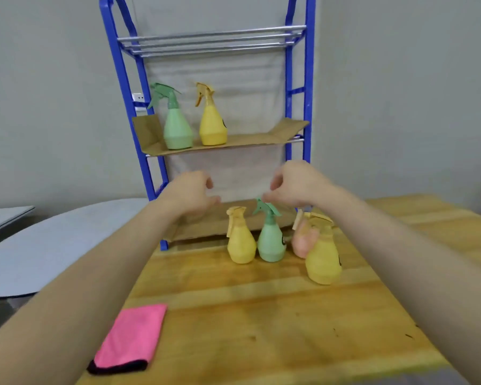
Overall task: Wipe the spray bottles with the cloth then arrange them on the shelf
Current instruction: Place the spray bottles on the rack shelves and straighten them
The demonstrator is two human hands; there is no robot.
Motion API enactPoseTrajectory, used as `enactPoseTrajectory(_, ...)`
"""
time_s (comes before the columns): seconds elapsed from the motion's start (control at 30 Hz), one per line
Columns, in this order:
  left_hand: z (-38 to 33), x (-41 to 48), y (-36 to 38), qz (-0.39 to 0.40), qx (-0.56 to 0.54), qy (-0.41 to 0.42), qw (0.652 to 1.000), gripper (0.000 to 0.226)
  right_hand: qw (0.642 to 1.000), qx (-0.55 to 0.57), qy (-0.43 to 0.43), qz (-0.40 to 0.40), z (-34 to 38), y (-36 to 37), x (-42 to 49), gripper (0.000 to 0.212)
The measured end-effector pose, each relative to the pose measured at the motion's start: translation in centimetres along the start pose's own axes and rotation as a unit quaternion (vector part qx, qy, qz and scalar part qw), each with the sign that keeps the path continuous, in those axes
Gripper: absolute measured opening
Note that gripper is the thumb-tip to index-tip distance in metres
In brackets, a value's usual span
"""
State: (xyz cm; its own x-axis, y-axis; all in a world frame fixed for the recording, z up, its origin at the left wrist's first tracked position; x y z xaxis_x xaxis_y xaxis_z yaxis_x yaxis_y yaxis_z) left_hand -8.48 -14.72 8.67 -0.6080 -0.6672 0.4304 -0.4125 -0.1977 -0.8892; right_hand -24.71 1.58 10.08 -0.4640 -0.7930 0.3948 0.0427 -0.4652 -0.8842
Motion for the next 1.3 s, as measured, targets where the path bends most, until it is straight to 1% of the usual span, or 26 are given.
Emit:
enactPoseTrajectory(0.03, -1.0, -1.2, 1.6, 0.008, -0.005, 0.007, 1.0, 0.045, 0.999, 0.037, 0.028, -0.026, -1.9, 0.6, -1.7, 0.033)
enactPoseTrajectory(0.07, -2.0, -2.3, 3.3, 0.018, -0.008, 0.014, 1.0, 0.042, 0.994, 0.073, 0.065, -0.058, -4.1, 1.3, -3.5, 0.034)
enactPoseTrajectory(0.17, -4.5, -5.8, 9.3, 0.048, -0.001, 0.035, 0.998, 0.036, 0.957, 0.155, 0.177, -0.168, -11.0, 4.0, -8.8, 0.049)
enactPoseTrajectory(0.2, -5.2, -6.9, 11.4, 0.062, 0.002, 0.037, 0.997, 0.036, 0.945, 0.167, 0.209, -0.189, -13.3, 5.5, -10.3, 0.053)
enactPoseTrajectory(0.23, -5.6, -7.9, 13.4, 0.077, 0.004, 0.035, 0.996, 0.036, 0.937, 0.173, 0.237, -0.191, -15.2, 7.2, -11.4, 0.059)
enactPoseTrajectory(0.27, -5.8, -8.6, 15.1, 0.089, 0.009, 0.028, 0.996, 0.036, 0.933, 0.178, 0.26, -0.172, -16.9, 9.2, -12.2, 0.069)
enactPoseTrajectory(0.33, -5.5, -9.2, 17.9, 0.101, 0.009, 0.002, 0.995, 0.039, 0.936, 0.184, 0.284, -0.096, -19.0, 13.6, -13.0, 0.1)
enactPoseTrajectory(0.4, -4.2, -9.2, 19.4, 0.096, -0.016, -0.064, 0.993, 0.047, 0.932, 0.217, 0.286, -0.043, -20.0, 16.7, -12.9, 0.128)
enactPoseTrajectory(0.47, -1.8, -8.8, 20.4, 0.071, -0.059, -0.153, 0.984, 0.061, 0.926, 0.25, 0.282, -0.028, -20.5, 18.3, -12.1, 0.141)
enactPoseTrajectory(0.5, -0.6, -8.6, 21.0, 0.055, -0.08, -0.188, 0.977, 0.069, 0.926, 0.254, 0.277, -0.026, -20.8, 18.8, -11.5, 0.143)
enactPoseTrajectory(0.57, 1.1, -8.1, 22.1, 0.028, -0.12, -0.225, 0.967, 0.087, 0.931, 0.252, 0.264, -0.018, -21.0, 19.3, -10.4, 0.139)
enactPoseTrajectory(0.67, 2.1, -6.7, 22.9, 0.005, -0.157, -0.244, 0.957, 0.106, 0.934, 0.256, 0.25, 0.009, -21.3, 20.3, -9.5, 0.117)
enactPoseTrajectory(0.73, 2.1, -5.8, 23.5, -0.004, -0.157, -0.246, 0.957, 0.115, 0.935, 0.254, 0.249, 0.008, -21.3, 20.5, -9.4, 0.107)
enactPoseTrajectory(0.77, 1.9, -5.4, 23.9, -0.002, -0.156, -0.244, 0.957, 0.119, 0.934, 0.252, 0.252, 0.001, -21.3, 20.5, -9.5, 0.107)
enactPoseTrajectory(0.87, 1.9, -4.7, 24.8, 0.003, -0.163, -0.258, 0.952, 0.135, 0.938, 0.244, 0.244, -0.011, -20.9, 20.4, -9.9, 0.117)
enactPoseTrajectory(0.93, 2.0, -4.0, 24.8, 0.003, -0.152, -0.256, 0.955, 0.134, 0.945, 0.244, 0.219, -0.003, -20.3, 20.5, -10.2, 0.118)
enactPoseTrajectory(1.03, 1.7, -3.3, 24.7, 0.02, -0.162, -0.235, 0.958, 0.121, 0.949, 0.232, 0.212, 0.011, -20.1, 20.8, -10.6, 0.097)
enactPoseTrajectory(1.07, 1.5, -3.4, 24.5, 0.021, -0.162, -0.232, 0.959, 0.117, 0.95, 0.226, 0.215, 0.013, -20.1, 20.8, -10.8, 0.097)
enactPoseTrajectory(1.2, 1.9, -4.4, 23.8, 0.006, -0.143, -0.231, 0.962, 0.112, 0.956, 0.209, 0.203, 0.01, -18.9, 20.2, -11.4, 0.111)
enactPoseTrajectory(1.3, 2.7, -5.6, 22.9, -0.014, -0.161, -0.22, 0.962, 0.11, 0.956, 0.225, 0.187, -0.012, -17.0, 19.3, -11.1, 0.115)
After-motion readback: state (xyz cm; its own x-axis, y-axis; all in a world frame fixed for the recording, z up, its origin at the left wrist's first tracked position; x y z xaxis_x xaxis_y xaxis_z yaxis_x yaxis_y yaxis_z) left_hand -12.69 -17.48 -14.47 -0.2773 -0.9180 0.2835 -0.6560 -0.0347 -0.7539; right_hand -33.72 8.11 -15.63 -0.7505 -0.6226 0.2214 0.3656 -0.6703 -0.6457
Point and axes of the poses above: each hand's wrist, its own x-axis towards the middle knuckle, its own y-axis out of the palm, z = x × y, the point moved 10 cm from there along x, towards the middle knuckle, and after that the axes turned 7 degrees about -z, right-handed, at the moved point
